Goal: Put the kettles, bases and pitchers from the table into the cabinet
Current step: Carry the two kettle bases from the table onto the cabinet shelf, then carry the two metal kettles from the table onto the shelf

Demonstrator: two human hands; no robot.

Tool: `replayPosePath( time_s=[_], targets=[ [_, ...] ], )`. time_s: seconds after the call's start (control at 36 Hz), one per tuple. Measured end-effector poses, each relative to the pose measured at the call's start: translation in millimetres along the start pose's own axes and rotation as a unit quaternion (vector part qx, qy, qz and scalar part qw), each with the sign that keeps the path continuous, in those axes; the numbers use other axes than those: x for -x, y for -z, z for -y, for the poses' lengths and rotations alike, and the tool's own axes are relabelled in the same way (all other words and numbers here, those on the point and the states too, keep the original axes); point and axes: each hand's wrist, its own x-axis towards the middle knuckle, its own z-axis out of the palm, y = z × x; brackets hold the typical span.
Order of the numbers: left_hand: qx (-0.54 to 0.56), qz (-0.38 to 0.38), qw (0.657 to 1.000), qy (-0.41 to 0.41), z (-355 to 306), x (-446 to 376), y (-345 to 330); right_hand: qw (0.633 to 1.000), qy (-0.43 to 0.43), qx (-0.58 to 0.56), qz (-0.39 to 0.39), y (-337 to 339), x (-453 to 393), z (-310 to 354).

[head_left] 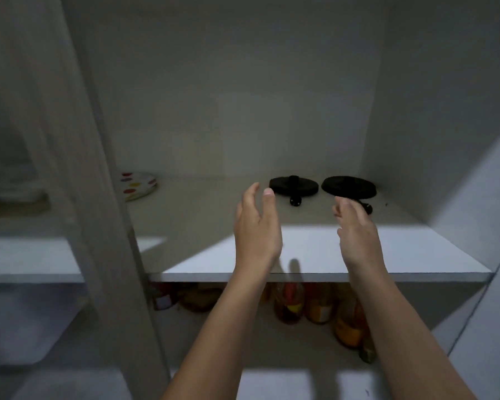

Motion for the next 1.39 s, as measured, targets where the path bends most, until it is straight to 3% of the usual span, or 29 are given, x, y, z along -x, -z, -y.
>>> replayPosePath(
  time_s=[0.22,0.47,0.86,1.08,1.39],
  targets=[
    [-0.025,-0.128,0.991,-0.002,-13.3,61.6,54.4,0.991,0.020,-0.013,0.135,-12.8,55.8,18.1],
    [-0.106,-0.290,0.949,0.057,-5.5,161.8,139.6,0.957,0.030,-0.039,0.286,-50.6,151.0,16.1],
    [-0.198,-0.564,0.790,0.135,-36.4,356.1,323.5,0.828,0.055,-0.068,0.554,-141.4,379.1,63.0],
    [-0.205,-0.659,0.702,0.173,-54.6,470.9,420.0,0.754,0.061,-0.063,0.651,-181.8,524.8,90.5],
    [-0.205,-0.722,0.623,0.218,-58.7,595.7,545.1,0.678,0.013,-0.039,0.734,-219.7,696.7,107.9]
  ],
)
